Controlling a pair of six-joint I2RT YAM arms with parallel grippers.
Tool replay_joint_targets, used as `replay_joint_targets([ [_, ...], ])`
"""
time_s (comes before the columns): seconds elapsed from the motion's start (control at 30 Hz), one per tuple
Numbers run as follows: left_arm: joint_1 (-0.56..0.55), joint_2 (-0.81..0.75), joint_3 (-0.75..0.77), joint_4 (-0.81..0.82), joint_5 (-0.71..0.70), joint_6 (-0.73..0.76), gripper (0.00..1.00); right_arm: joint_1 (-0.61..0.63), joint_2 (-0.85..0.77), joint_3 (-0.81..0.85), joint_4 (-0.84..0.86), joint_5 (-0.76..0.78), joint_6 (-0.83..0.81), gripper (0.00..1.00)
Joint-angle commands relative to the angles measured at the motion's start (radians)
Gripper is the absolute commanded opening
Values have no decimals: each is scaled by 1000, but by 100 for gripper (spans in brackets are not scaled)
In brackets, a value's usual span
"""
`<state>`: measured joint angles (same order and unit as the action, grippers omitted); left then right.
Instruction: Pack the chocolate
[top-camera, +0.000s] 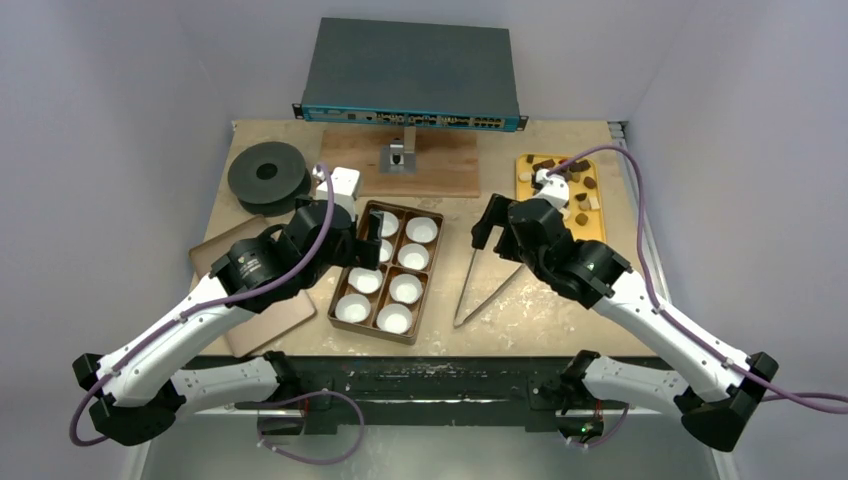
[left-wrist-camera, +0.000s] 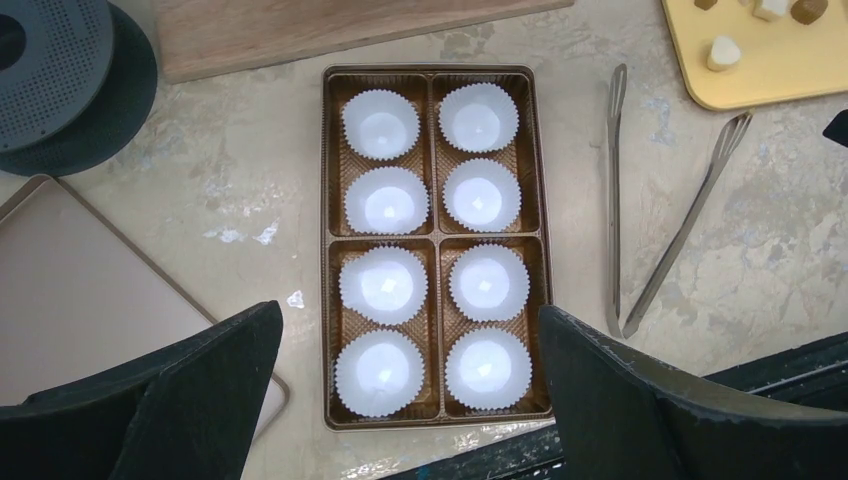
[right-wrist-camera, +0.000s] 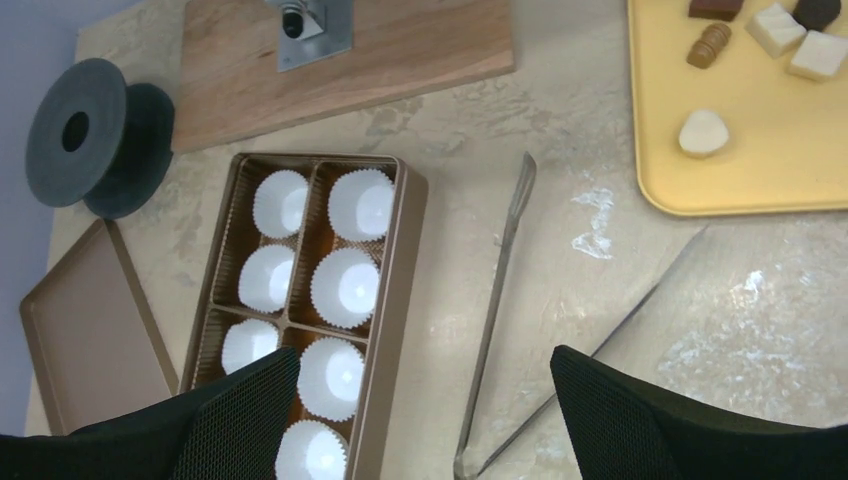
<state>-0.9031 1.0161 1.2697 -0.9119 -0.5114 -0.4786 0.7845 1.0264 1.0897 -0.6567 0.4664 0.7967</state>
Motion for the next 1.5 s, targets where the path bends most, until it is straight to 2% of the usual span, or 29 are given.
replay_joint_targets([
  [0.0, 7, -15, -1, 22, -2, 4, 100, -2, 11, 14, -99, 50, 85, 99],
  [0.3, 11, 15, 17, -46, -28, -24, 100, -2, 98, -93, -80, -24, 230, 99],
  [0.47, 52, -18, -21, -26, 43, -22, 100, 0, 187, -169, -2, -52, 281, 99],
  [0.7, 73, -19, -45, -20, 86, -17, 100, 3, 330, -193, 86, -73, 305, 99],
  [1.0, 84, -22, -48, -12, 105, -5, 100, 22, 446, -220, 73, -61, 436, 99],
  [1.27, 93, -18, -46, -16, 116, 9, 100, 26, 553, -214, 110, -67, 440, 99],
  [1.37, 96, -19, -48, -17, 116, 6, 100, 27, 577, -227, 117, -45, 429, 94],
  [1.47, 98, -15, -53, -15, 120, 0, 100, 27, 579, -239, 118, -29, 414, 85],
])
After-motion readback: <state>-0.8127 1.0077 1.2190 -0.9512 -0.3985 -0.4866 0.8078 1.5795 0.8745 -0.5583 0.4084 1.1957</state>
